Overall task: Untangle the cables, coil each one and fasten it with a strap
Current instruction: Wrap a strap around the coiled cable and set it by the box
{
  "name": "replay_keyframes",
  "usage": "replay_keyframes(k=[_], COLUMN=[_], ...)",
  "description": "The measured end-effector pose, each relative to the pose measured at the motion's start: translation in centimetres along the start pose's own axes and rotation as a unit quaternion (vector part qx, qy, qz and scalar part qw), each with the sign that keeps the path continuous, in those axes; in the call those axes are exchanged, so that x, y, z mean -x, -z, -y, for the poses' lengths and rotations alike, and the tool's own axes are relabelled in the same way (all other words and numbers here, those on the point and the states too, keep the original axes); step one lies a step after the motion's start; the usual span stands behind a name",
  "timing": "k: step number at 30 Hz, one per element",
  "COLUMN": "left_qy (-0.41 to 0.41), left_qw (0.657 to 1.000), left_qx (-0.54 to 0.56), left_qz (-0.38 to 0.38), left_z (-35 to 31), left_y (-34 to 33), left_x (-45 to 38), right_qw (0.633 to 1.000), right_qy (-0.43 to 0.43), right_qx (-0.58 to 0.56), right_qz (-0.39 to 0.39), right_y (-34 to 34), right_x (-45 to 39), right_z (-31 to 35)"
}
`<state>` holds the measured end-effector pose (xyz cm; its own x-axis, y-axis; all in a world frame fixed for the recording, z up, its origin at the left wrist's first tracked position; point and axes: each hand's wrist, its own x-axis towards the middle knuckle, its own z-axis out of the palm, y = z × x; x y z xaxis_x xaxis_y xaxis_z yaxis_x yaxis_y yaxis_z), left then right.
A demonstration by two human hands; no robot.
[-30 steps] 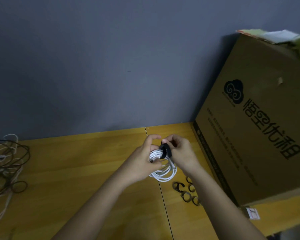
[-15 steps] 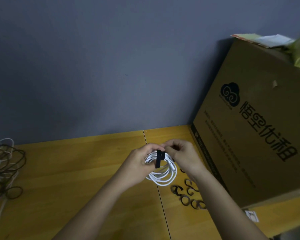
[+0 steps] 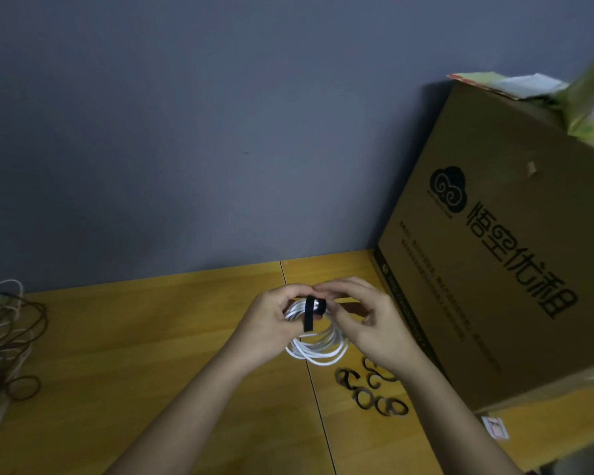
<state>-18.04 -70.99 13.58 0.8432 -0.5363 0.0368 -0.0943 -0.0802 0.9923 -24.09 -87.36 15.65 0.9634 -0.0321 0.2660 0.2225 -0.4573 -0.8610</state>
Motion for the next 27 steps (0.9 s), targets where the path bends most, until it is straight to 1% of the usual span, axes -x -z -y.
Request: replay_keyframes(k=[3, 6, 8, 10, 13, 16, 19, 23, 27], left_qy=[-0.010, -0.008, -0.003, 0.001, 0.013, -0.006, -0.035, -0.074, -0.085], left_qw=[1.000, 0.999, 0.999, 0.998, 0.997, 0.996, 0.989, 0.969, 0.965], left_qx=[-0.016, -0.029, -0.033, -0.034, -0.041, -0.069, -0.134, -0.223, -0.239], left_qz=[0.011, 0.023, 0.040, 0.060, 0.064, 0.055, 0.053, 0.077, 0.073], left_z=[-0.6, -0.6, -0.6, -0.6, -1.1, -1.7, -2.3, -2.7, -1.7], left_y=[-0.4, -0.3, -0.2, -0.2, -0.4, -0.4, -0.5, -0.7, -0.5], left_x=[0.1, -0.1, -0.2, -0.2, -0.1, 0.1, 0.5, 0.8, 0.6], right_qw=[0.999, 0.999, 1.000, 0.997, 0.990, 0.979, 0.969, 0.962, 0.947], right_qy=[0.029, 0.026, 0.010, -0.016, -0.077, -0.115, -0.140, -0.161, -0.194], right_qx=[0.024, 0.025, -0.009, -0.034, -0.067, -0.109, -0.122, -0.134, -0.190], right_qz=[0.014, 0.000, -0.022, -0.060, -0.100, -0.129, -0.160, -0.176, -0.173], right_y=[-0.1, -0.4, -0.6, -0.7, -0.7, -1.1, -1.5, -1.7, -1.5], right_x=[0.0, -0.2, -0.3, -0.4, -0.9, -1.0, -0.8, -0.7, -0.6], right_z=[0.2, 0.0, 0.0, -0.2, -0.5, -0.3, -0.3, 0.0, 0.2])
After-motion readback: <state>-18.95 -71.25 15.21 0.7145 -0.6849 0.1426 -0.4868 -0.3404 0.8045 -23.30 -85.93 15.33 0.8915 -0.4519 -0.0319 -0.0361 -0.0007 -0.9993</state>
